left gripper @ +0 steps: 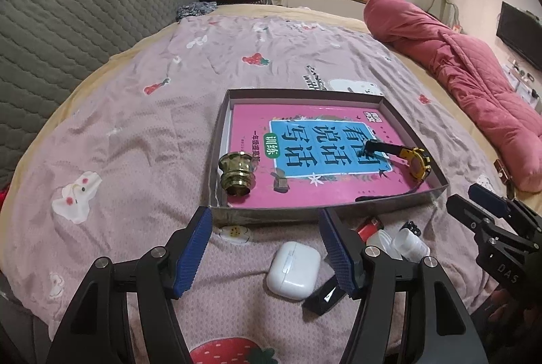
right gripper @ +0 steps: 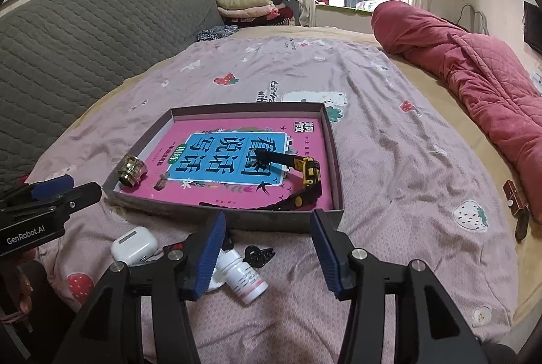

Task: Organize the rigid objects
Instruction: 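Withdraw both tools from the box toward the remaining items, then grasp the white earbud case with the left tool while the right tool grasps the white pill bottle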

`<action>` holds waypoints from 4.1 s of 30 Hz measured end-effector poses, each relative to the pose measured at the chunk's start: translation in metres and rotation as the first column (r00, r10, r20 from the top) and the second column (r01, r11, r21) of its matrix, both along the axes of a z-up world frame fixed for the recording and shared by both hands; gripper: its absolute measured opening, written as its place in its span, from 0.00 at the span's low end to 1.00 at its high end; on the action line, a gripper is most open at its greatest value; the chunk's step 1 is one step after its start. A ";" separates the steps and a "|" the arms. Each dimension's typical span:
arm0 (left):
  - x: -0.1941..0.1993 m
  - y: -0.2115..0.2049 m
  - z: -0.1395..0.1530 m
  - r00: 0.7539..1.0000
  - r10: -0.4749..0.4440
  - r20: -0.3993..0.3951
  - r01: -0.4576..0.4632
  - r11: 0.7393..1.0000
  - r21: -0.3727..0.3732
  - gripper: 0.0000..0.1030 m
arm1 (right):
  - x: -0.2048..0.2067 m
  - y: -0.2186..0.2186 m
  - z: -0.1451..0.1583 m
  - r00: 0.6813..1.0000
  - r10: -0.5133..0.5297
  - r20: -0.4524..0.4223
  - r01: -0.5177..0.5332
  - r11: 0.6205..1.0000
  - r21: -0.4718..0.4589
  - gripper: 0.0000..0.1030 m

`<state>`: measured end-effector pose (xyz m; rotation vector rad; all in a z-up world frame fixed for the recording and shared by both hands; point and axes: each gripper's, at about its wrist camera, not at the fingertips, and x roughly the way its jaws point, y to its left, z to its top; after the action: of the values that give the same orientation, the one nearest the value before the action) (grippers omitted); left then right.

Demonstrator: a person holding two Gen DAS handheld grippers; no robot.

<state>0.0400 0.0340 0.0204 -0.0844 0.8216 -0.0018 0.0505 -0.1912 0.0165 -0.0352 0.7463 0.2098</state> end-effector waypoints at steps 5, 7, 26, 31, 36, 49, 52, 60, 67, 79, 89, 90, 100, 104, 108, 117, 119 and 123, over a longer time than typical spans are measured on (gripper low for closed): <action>-0.009 0.005 0.003 1.000 0.007 -0.002 -0.007 1.000 -0.012 0.65 | -0.008 -0.004 0.004 1.000 -0.006 -0.004 0.006 1.000 0.008 0.50; -0.013 0.006 0.003 1.000 0.006 -0.004 -0.006 1.000 -0.012 0.65 | -0.014 -0.005 0.006 1.000 -0.006 -0.002 0.006 1.000 0.007 0.50; -0.026 0.000 -0.022 0.994 -0.039 -0.107 0.039 0.999 -0.010 0.66 | -0.033 -0.001 0.000 0.998 0.025 -0.065 -0.024 1.000 0.007 0.51; -0.025 -0.004 -0.026 0.992 -0.051 -0.119 0.050 0.999 -0.010 0.66 | -0.032 -0.001 -0.006 0.996 0.028 -0.086 -0.028 1.000 0.003 0.51; -0.024 -0.009 -0.031 0.988 -0.069 -0.136 0.068 0.998 -0.008 0.66 | -0.031 0.000 -0.011 0.994 0.033 -0.107 -0.033 0.999 0.001 0.51; -0.015 -0.018 -0.048 0.979 -0.096 -0.181 0.095 0.995 -0.017 0.66 | -0.025 0.008 -0.031 0.985 0.067 -0.158 -0.073 0.997 -0.032 0.51; -0.012 -0.018 -0.053 0.976 -0.097 -0.195 0.095 0.995 -0.018 0.66 | -0.023 0.011 -0.036 0.983 0.082 -0.163 -0.090 0.995 -0.040 0.51; 0.000 -0.018 -0.059 0.973 -0.091 -0.213 0.088 0.996 -0.022 0.66 | -0.018 0.010 -0.041 0.982 0.088 -0.169 -0.096 0.995 -0.039 0.51; 0.010 -0.020 -0.068 0.965 -0.084 -0.248 0.083 0.996 -0.011 0.65 | -0.014 0.010 -0.047 0.979 0.093 -0.183 -0.102 0.994 -0.041 0.51; 0.019 -0.023 -0.077 0.958 -0.086 -0.272 0.090 0.996 0.003 0.66 | -0.001 0.013 -0.061 0.974 0.100 -0.205 -0.117 0.991 -0.071 0.51; 0.025 -0.023 -0.081 0.953 -0.099 -0.288 0.104 0.995 0.005 0.66 | 0.005 0.014 -0.066 0.970 0.113 -0.214 -0.127 0.990 -0.053 0.51; 0.025 -0.023 -0.082 0.953 -0.099 -0.287 0.104 0.995 0.003 0.66 | 0.005 0.014 -0.066 0.970 0.111 -0.215 -0.125 0.991 -0.054 0.51; 0.028 -0.026 -0.087 0.954 -0.103 -0.282 0.114 0.993 0.023 0.66 | 0.010 0.015 -0.068 0.970 0.118 -0.212 -0.130 0.991 -0.041 0.47; 0.029 -0.026 -0.088 0.956 -0.101 -0.276 0.114 0.993 0.030 0.65 | 0.011 0.018 -0.069 0.967 0.135 -0.215 -0.145 0.989 -0.031 0.34; 0.029 -0.028 -0.088 0.958 -0.104 -0.268 0.119 0.992 0.041 0.64 | 0.012 0.019 -0.070 0.965 0.143 -0.220 -0.152 0.988 -0.023 0.33; 0.027 -0.031 -0.085 0.963 -0.116 -0.243 0.134 0.989 0.061 0.44 | 0.016 0.005 -0.062 0.965 0.137 -0.223 -0.116 0.988 0.104 0.28; 0.027 -0.027 -0.084 0.964 -0.114 -0.240 0.127 0.991 0.036 0.44 | 0.017 0.002 -0.062 0.964 0.131 -0.231 -0.102 0.986 0.132 0.28; 0.027 -0.020 -0.081 0.967 -0.106 -0.231 0.109 0.994 -0.001 0.44 | 0.019 -0.003 -0.062 0.962 0.121 -0.245 -0.083 0.984 0.158 0.27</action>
<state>0.0666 0.0139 -0.0604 -0.0291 1.0586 -0.0909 0.0695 -0.1947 -0.0460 0.0947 0.9835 0.3724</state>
